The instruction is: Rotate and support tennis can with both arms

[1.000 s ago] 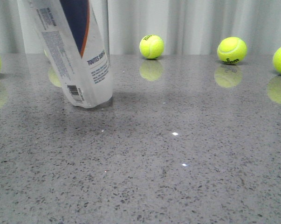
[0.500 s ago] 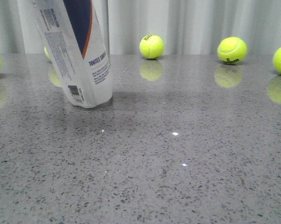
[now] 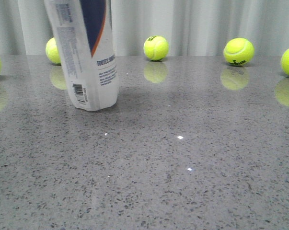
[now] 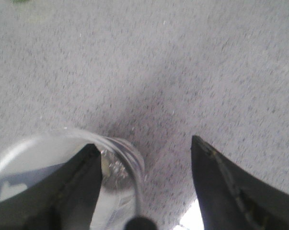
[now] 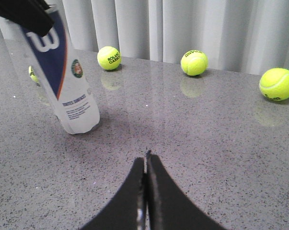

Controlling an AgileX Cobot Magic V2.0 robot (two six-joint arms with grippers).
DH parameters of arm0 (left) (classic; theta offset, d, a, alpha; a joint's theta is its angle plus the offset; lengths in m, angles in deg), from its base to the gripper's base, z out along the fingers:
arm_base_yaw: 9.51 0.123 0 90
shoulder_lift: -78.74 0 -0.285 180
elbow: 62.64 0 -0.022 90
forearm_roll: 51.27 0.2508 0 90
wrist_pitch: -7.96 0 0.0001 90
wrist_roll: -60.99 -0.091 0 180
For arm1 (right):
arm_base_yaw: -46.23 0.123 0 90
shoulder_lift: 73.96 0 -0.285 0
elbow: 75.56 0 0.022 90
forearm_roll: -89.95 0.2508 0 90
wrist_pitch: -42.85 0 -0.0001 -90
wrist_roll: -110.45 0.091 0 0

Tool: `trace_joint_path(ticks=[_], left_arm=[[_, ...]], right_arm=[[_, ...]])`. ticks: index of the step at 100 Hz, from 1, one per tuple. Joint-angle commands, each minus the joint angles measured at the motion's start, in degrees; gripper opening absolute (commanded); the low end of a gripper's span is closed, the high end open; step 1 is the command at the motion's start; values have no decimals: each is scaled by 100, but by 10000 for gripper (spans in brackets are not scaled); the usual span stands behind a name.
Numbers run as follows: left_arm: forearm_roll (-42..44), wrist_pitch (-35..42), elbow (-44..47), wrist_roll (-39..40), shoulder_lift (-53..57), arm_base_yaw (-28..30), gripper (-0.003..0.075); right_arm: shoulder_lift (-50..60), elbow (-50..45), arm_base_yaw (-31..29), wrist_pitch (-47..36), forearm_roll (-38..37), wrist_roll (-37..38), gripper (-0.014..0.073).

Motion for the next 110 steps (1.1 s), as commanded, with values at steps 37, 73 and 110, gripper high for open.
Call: trace_joint_path(ticks=[37, 73, 110], left_arm=[[-309, 1115, -188, 11, 250, -41, 300], [-297, 2715, 1502, 212, 1675, -41, -19], [-365, 3647, 4157, 212, 4016, -41, -19]], right_arm=[[-52, 147, -39, -430, -33, 16, -59], [-52, 147, -39, -430, -33, 16, -59], [-52, 147, -39, -430, -33, 16, -59]])
